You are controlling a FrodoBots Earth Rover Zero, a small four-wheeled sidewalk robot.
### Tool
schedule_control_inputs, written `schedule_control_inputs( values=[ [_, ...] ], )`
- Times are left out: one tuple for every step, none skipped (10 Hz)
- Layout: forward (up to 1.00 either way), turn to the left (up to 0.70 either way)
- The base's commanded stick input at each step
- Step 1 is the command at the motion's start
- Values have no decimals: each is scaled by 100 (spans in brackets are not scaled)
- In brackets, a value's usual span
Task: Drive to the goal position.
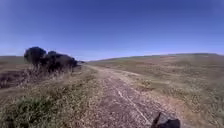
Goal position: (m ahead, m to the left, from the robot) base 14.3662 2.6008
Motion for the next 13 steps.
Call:
schedule_control_inputs(
  values=[
    [70, 0],
    [70, 0],
    [70, 0],
    [70, 0],
    [70, 0],
    [70, 0],
    [70, 0],
    [70, 0],
    [70, 0],
    [70, 0],
    [70, 0],
    [70, 0],
    [70, 0]
  ],
)
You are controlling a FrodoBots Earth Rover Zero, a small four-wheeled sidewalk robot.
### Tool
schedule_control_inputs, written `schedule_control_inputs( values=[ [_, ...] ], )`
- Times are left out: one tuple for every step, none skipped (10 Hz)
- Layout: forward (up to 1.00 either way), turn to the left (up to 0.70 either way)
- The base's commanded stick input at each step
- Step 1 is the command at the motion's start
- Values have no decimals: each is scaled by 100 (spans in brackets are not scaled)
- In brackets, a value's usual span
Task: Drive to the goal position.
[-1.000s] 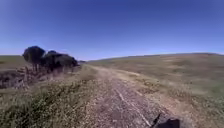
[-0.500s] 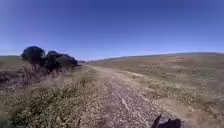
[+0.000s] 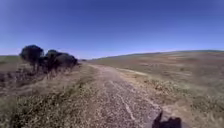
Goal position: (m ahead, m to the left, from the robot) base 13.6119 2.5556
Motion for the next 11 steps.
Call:
schedule_control_inputs(
  values=[
    [70, 0],
    [70, 0],
    [70, 0],
    [70, 0],
    [70, 0],
    [70, 0],
    [70, 0],
    [70, 0],
    [70, 0],
    [70, 0],
    [70, 0]
  ],
)
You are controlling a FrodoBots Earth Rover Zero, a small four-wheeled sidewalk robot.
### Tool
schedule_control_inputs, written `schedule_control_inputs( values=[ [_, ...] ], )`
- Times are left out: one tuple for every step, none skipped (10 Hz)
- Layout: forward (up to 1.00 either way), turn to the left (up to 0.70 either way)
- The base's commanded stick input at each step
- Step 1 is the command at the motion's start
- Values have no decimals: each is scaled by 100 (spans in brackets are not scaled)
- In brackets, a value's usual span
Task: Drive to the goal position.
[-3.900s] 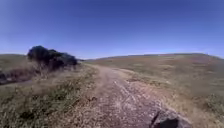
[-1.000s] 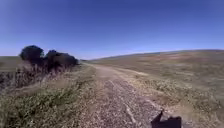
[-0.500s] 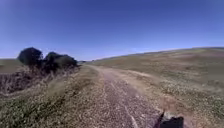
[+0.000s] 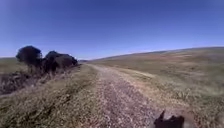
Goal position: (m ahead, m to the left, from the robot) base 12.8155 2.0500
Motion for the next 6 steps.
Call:
schedule_control_inputs(
  values=[
    [70, 0],
    [70, 0],
    [70, 0],
    [70, 0],
    [70, 0],
    [70, -4]
  ],
)
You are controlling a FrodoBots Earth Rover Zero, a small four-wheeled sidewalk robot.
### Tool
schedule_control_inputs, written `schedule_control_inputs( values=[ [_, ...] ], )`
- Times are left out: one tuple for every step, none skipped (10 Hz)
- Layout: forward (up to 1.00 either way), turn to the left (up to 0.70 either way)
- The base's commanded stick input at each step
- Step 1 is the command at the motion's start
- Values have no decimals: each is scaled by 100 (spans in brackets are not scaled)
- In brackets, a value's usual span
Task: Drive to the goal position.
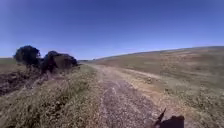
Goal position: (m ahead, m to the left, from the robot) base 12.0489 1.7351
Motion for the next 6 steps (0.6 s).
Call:
schedule_control_inputs(
  values=[
    [70, -20],
    [70, -3],
    [70, 0],
    [70, 0],
    [70, 0],
    [70, 0]
  ],
)
